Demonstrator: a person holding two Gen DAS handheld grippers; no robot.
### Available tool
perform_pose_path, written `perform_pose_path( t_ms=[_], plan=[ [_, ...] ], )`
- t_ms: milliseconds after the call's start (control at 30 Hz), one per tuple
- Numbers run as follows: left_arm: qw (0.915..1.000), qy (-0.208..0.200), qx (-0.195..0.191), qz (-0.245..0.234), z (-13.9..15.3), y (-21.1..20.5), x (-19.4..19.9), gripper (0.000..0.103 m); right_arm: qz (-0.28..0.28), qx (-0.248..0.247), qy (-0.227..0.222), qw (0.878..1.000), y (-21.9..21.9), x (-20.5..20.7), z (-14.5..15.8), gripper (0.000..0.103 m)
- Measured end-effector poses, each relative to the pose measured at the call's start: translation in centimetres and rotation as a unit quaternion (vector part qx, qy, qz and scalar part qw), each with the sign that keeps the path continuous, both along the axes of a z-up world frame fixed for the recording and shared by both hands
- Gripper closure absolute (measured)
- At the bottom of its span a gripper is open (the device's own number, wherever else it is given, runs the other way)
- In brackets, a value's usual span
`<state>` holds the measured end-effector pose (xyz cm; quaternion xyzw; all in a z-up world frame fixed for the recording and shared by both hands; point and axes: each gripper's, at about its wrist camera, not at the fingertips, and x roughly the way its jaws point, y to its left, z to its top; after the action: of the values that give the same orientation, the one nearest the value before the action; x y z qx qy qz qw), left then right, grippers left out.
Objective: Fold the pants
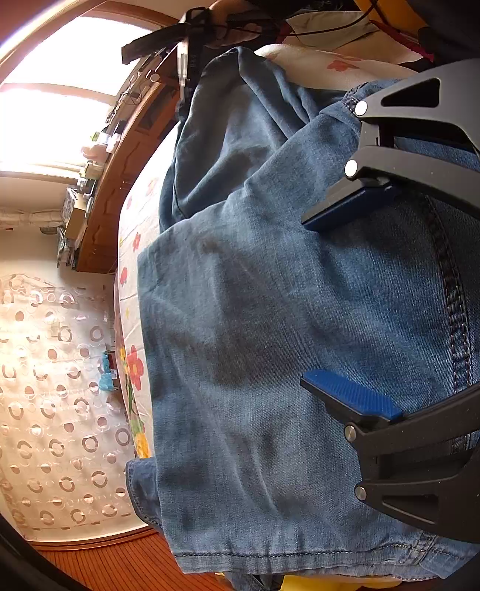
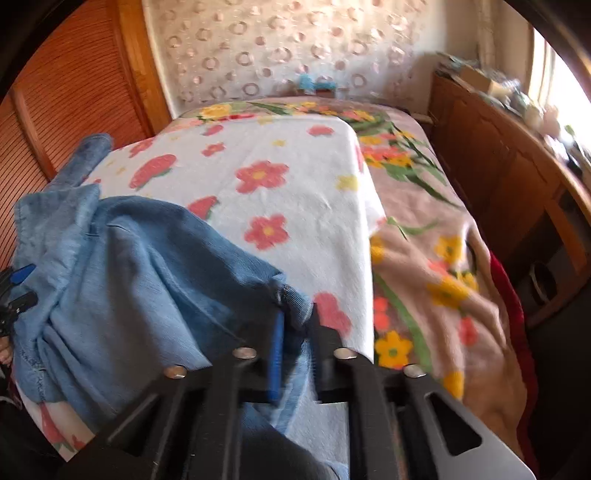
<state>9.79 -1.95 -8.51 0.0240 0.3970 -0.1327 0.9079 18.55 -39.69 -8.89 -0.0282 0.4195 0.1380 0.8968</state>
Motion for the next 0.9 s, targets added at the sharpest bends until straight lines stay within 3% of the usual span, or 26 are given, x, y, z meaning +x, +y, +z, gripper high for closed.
perform_pose_path(
  t_ms=[267, 500, 567, 733, 900],
  plan=[
    [0.9997, -0.005, -0.021, -0.009, 0.5, 0.3, -0.7, 0.025, -0.046, -0.022, -0.083, 0.995, -0.5, 2.2, 4.2, 0.097],
    [0.9996, -0.011, -0.021, -0.015, 0.9, -0.2, -1.3, 0.025, -0.065, -0.027, -0.067, 0.995, 0.6, 4.3, 2.5, 0.096],
    [0.9996, -0.010, -0.023, -0.014, 0.9, -0.1, -1.3, 0.025, -0.065, -0.020, -0.067, 0.995, 0.9, 3.7, 2.6, 0.077],
    [0.9996, -0.006, -0.028, -0.008, 0.5, -0.1, -1.1, 0.025, -0.059, 0.004, -0.065, 0.996, 0.0, 1.4, 3.2, 0.054],
    [0.9994, -0.010, -0.034, -0.004, 0.1, 0.0, -1.4, 0.024, -0.066, 0.035, -0.071, 0.995, -1.4, -3.9, 2.4, 0.053]
  ],
)
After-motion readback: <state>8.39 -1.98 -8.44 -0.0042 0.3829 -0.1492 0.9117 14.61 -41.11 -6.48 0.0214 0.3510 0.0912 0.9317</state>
